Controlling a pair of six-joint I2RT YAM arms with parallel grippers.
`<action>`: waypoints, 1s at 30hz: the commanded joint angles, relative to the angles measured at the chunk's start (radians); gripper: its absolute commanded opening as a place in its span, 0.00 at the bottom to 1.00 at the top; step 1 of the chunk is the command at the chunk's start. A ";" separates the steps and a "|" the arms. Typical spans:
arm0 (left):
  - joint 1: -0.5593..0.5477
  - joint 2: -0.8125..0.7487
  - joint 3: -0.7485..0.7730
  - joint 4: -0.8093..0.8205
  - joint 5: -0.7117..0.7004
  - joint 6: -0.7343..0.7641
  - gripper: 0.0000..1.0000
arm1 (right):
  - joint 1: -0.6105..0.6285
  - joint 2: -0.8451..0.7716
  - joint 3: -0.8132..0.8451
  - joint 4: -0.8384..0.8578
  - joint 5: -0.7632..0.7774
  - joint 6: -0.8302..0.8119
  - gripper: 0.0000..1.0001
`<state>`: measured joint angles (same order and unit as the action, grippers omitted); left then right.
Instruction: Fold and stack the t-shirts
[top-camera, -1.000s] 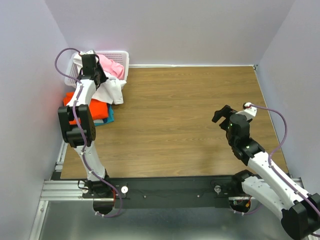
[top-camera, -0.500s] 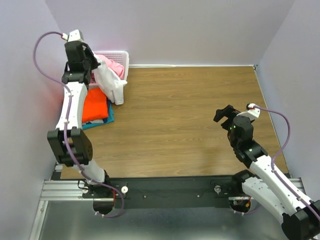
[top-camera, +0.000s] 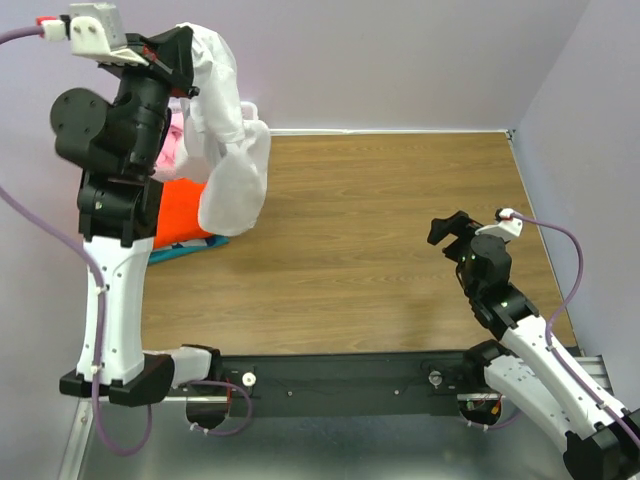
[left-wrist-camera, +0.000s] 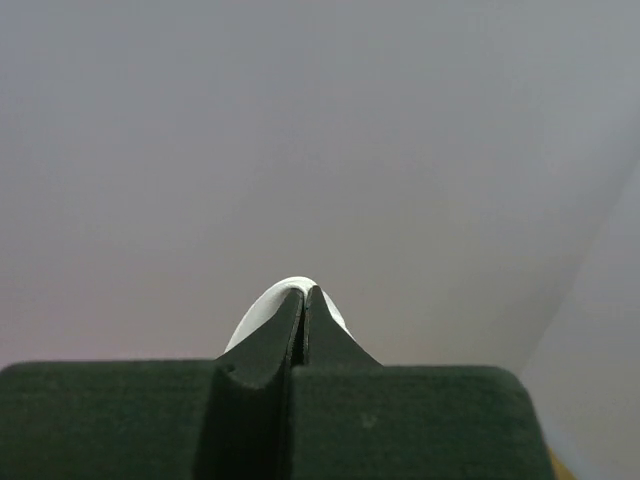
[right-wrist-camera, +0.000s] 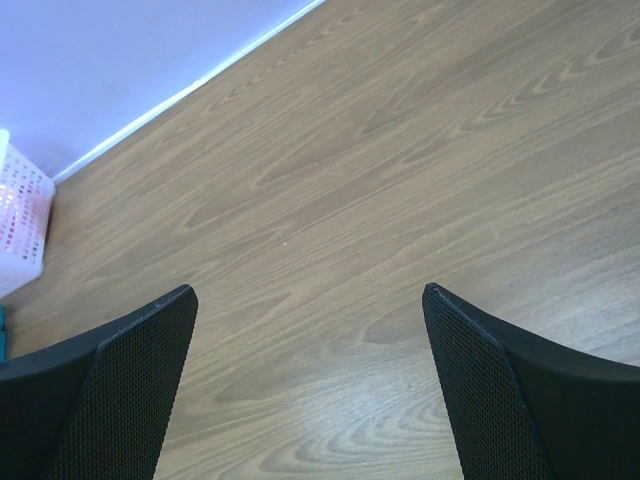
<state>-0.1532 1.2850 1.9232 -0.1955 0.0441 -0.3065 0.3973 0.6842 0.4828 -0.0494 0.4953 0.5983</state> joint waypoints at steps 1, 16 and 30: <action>-0.055 -0.059 -0.010 0.095 0.131 0.004 0.00 | -0.002 -0.003 -0.015 0.003 -0.017 0.015 1.00; -0.502 -0.088 -0.313 0.358 0.231 -0.011 0.00 | -0.002 -0.035 -0.021 0.002 -0.011 0.009 1.00; -0.585 0.029 -0.819 0.535 -0.139 -0.170 0.00 | -0.003 -0.040 -0.033 0.003 -0.031 0.037 1.00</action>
<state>-0.7364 1.2583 1.1339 0.2848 0.0765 -0.4210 0.3977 0.6399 0.4664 -0.0490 0.4812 0.6163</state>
